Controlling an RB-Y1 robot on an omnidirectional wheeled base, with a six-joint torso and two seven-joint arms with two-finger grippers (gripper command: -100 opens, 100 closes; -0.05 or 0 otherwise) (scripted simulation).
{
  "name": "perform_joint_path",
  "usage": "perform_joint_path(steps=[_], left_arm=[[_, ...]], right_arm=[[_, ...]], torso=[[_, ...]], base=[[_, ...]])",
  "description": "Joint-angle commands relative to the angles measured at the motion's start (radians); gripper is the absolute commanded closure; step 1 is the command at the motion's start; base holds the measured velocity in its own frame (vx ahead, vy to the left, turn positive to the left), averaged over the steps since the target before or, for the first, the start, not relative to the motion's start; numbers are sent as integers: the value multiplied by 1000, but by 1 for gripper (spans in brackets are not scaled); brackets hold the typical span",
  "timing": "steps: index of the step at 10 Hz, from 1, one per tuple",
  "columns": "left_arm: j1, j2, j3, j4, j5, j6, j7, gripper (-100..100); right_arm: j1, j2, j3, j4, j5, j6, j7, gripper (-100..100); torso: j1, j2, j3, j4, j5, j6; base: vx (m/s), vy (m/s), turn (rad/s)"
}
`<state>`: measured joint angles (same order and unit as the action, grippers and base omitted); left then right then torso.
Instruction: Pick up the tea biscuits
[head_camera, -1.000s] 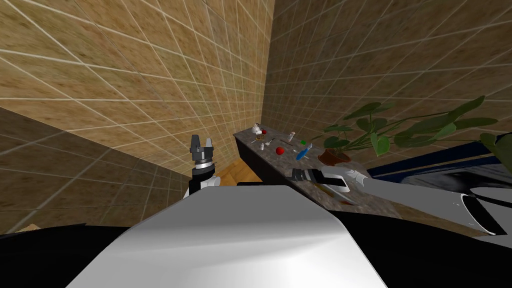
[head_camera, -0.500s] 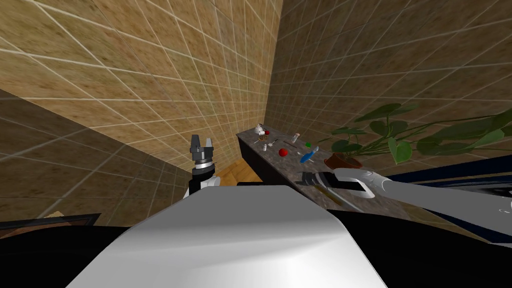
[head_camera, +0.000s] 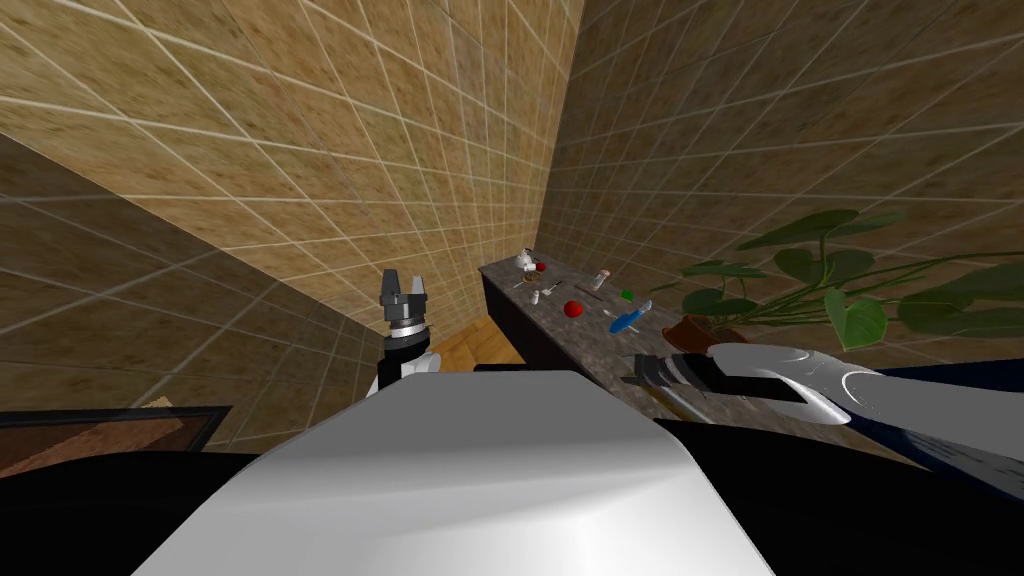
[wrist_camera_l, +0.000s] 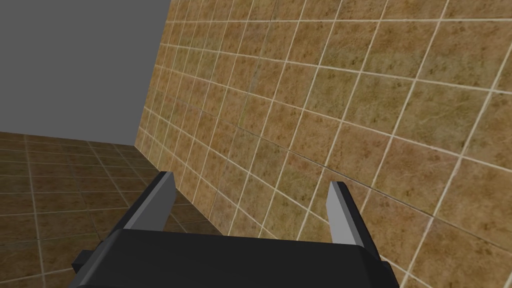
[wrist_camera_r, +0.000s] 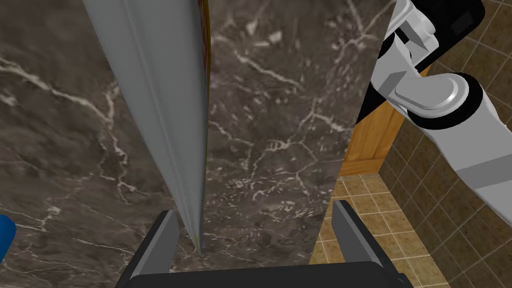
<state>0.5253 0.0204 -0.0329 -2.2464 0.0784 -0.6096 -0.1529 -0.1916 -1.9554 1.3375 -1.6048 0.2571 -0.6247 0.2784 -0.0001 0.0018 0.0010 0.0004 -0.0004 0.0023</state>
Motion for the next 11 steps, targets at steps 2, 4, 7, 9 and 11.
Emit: perform_joint_path(steps=[2, 4, 7, 9, 11], left_arm=[[0, 0, 0, 0, 0, 0, 0, 0], [0, 0, 0, 0, 0, 0, 0, 0], [0, 0, 0, 0, 0, 0, 0, 0], [0, 0, 0, 0, 0, 0, 0, 0], [0, 0, 0, 0, 0, 0, 0, 0]], right_arm=[[7, -64, 66, 57, 29, -20, 6, -100], [15, -86, 95, 74, 37, -22, 10, -100], [42, -131, 166, 116, 60, -29, 20, -100], [41, -126, 173, 123, 47, -30, 38, -100], [91, -83, 123, 174, 49, -57, 50, -100]], torso=[[0, 1, 0, 0, 0, 0], [-1, 1, 1, 0, 0, 0], [-1, 3, 2, 1, 0, 0], [-1, 3, 2, 1, -1, 0], [0, 1, 1, 0, 0, 0]], base=[[-6, -8, 90], [-13, -13, 51], [-29, -16, 58], [-19, -13, 9], [-3, 12, 70]])
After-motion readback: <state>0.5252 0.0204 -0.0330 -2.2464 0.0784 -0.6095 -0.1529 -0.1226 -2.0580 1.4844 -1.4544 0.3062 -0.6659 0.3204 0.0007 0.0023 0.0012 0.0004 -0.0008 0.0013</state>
